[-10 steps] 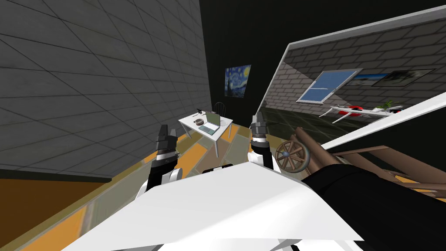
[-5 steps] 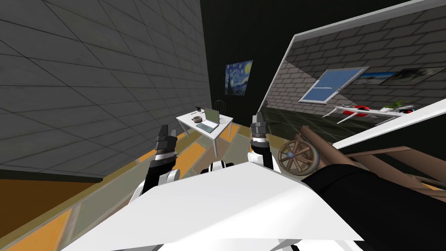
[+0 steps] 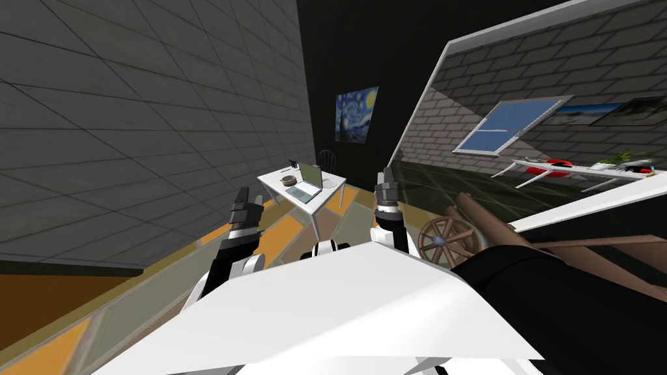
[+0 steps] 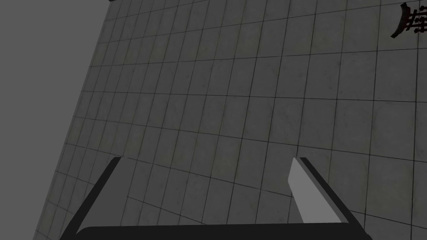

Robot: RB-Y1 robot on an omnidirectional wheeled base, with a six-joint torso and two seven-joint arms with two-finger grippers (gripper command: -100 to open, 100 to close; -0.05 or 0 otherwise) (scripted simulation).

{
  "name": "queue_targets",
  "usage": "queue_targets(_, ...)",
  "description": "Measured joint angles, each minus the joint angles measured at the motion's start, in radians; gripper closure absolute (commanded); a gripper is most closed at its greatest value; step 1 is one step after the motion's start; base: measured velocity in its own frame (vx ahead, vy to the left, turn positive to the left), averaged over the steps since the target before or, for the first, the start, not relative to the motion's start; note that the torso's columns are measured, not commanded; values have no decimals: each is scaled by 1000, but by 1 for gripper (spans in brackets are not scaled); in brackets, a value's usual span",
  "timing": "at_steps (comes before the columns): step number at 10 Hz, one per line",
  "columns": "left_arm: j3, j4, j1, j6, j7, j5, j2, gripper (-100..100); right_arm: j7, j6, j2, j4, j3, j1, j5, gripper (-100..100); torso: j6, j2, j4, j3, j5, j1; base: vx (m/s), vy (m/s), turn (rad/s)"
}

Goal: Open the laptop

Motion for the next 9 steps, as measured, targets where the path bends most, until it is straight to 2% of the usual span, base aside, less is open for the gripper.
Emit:
queue_targets(6, 42, 9, -15, 102, 33, 159, 33, -100, 0, 0, 0, 0, 0, 0, 0, 0, 0, 1, 0, 1, 1, 2, 158, -250, 72)
queue_targets(9, 66, 1, -17, 166, 51, 238, 31, -100, 0, 0, 0, 0, 0, 0, 0, 0, 0, 1, 1, 1, 0, 1, 179, -264, 117)
